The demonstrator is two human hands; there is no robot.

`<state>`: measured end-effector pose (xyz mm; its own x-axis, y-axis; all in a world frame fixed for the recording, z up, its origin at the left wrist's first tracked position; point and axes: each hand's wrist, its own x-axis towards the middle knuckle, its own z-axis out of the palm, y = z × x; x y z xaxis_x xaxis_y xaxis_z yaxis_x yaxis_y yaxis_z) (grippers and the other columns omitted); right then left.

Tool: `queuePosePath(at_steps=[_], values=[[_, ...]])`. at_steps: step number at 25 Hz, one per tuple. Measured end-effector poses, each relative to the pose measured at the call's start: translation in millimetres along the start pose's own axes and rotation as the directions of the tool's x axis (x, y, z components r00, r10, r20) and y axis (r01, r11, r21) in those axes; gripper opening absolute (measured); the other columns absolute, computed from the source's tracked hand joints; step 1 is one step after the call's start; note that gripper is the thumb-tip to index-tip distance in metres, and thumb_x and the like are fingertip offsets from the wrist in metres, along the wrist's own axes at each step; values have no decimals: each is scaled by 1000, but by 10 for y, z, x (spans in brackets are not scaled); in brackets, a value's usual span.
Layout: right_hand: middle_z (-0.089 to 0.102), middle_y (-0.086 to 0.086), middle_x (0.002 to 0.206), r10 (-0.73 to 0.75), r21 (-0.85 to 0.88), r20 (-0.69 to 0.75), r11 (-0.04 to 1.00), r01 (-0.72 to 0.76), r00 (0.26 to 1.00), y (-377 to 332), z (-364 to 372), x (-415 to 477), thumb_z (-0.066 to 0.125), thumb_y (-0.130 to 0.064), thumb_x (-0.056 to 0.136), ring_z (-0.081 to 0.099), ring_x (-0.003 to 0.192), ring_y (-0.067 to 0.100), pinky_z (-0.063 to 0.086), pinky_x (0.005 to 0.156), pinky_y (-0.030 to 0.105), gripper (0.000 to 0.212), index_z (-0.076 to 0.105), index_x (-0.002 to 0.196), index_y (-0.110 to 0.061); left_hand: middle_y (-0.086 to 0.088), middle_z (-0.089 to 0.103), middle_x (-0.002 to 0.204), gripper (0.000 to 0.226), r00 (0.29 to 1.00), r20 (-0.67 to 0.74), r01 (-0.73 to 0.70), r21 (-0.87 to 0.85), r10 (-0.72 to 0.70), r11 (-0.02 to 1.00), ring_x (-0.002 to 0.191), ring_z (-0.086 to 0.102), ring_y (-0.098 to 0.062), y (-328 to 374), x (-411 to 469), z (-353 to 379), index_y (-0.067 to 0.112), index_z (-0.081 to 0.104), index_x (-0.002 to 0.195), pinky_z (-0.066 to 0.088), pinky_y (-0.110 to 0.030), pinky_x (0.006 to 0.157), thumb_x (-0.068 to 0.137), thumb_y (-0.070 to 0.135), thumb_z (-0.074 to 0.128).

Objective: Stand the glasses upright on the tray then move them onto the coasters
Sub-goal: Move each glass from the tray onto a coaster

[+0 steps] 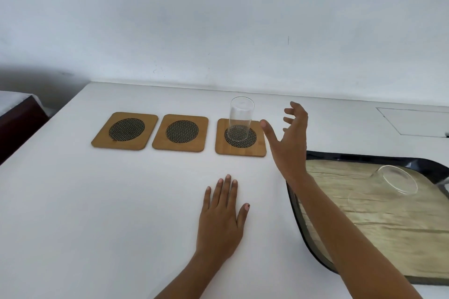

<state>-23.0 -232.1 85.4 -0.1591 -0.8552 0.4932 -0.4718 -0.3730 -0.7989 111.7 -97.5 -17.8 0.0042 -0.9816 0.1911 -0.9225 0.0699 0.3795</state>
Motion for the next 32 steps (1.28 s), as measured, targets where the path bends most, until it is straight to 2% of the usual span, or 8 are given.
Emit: queuePosePath(at_steps=[3,6,8,11,15,18,24,32], values=[[46,-7,128,-105,-89,-69,991,99,992,-28,-542,-181,66,-37,89,50,115,12,44,91,21,57,38,135,-19,2,12,159,64,1000,-19,-16,17,16,1000,146,3,-12,1,-7,17,21,12,149,1,-37,121,93,53,10],[47,8,130,-238,-341,-189,926,163,953,94,-1057,-441,65,-24,89,45,120,24,41,100,29,48,43,130,-12,1,15,158,65,999,-23,-21,36,22,999,146,7,-13,-4,-2,16,20,14,149,5,-38,120,92,52,10],[39,18,137,-264,-446,-327,890,98,907,255,-1364,-652,66,-20,87,35,126,27,38,106,30,50,45,130,-8,0,18,158,66,999,-23,-24,38,25,999,145,11,-15,4,-3,15,19,17,148,8,-39,120,91,52,10],[27,23,146,-127,-409,-462,909,-83,878,520,-1698,-883,71,-22,82,23,134,28,25,114,28,68,36,138,-6,-2,23,156,70,999,-31,-26,41,27,999,144,18,-17,26,-8,-1,17,22,147,11,-40,119,90,56,7],[19,21,153,196,-310,-369,895,-320,908,826,-1837,-931,78,-33,78,20,139,35,34,110,54,96,18,149,-10,-4,28,154,84,999,-40,-21,34,22,999,143,23,-20,38,-15,-23,15,26,146,16,-43,119,86,63,-8],[21,17,153,342,-218,-256,891,-399,904,930,-1845,-879,78,-42,76,20,141,34,36,107,56,103,13,151,-16,-3,27,155,83,1000,-28,-2,38,3,999,143,23,-20,55,-21,-31,16,25,146,16,-44,119,86,64,-7],[34,13,141,311,-208,-172,916,-342,935,990,-1821,-816,76,-36,80,55,116,29,51,88,47,88,22,147,-16,-1,19,157,70,998,-16,58,51,-58,997,145,18,-20,60,-51,-68,20,21,147,15,-42,119,87,54,8],[36,5,132,248,-119,-137,957,-265,959,835,-1695,-759,79,-33,77,60,106,22,47,77,32,76,33,136,-18,8,1,158,87,998,55,28,29,-30,999,146,3,-11,49,-60,-158,23,7,148,3,-38,120,77,70,-13]])
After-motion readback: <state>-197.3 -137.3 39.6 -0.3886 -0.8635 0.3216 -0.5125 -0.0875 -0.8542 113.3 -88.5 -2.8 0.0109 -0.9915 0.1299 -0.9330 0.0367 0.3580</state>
